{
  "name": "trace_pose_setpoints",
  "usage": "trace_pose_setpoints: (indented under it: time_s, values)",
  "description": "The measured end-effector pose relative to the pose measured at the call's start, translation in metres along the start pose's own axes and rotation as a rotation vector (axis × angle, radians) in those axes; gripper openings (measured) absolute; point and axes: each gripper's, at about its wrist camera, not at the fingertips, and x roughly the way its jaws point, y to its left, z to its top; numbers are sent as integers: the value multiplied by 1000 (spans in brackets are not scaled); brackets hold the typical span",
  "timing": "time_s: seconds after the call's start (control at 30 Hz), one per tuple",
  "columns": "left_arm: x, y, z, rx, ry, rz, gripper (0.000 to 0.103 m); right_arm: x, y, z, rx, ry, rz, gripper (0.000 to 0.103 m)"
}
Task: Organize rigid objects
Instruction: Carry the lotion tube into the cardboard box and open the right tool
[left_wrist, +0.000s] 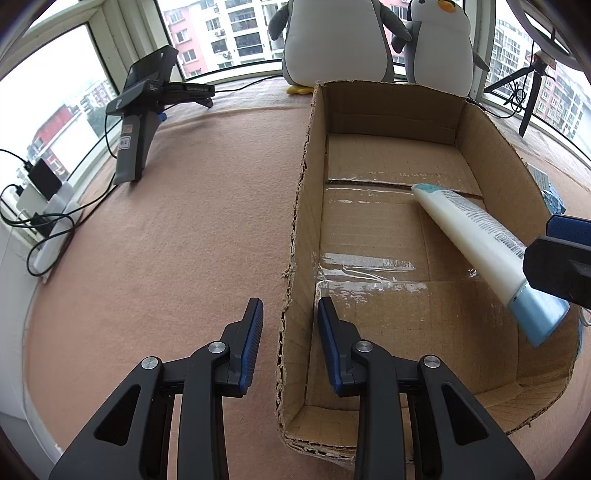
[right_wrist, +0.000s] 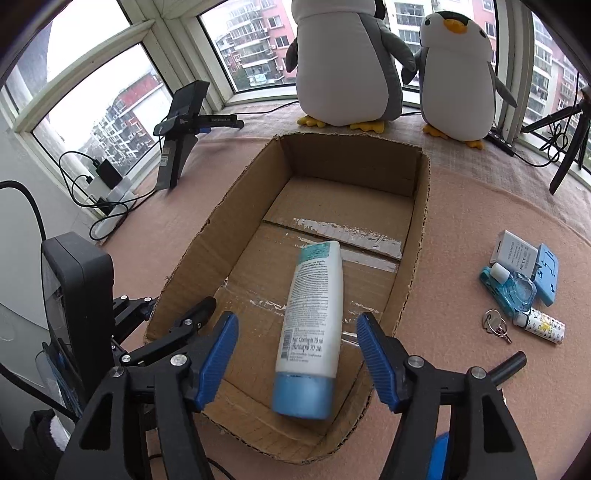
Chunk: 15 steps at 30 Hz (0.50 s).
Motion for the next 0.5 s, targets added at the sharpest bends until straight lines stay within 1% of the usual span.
trace_pose_setpoints:
  time_s: [0.33,0.5]
  values:
    - [0,-1,-1,2,-4,4,29,-13,-6,-4,12,-22,-8,64]
    - [0,-1,-2,4,-5,5,29,-24,-16,-7,32,-42,-23,64]
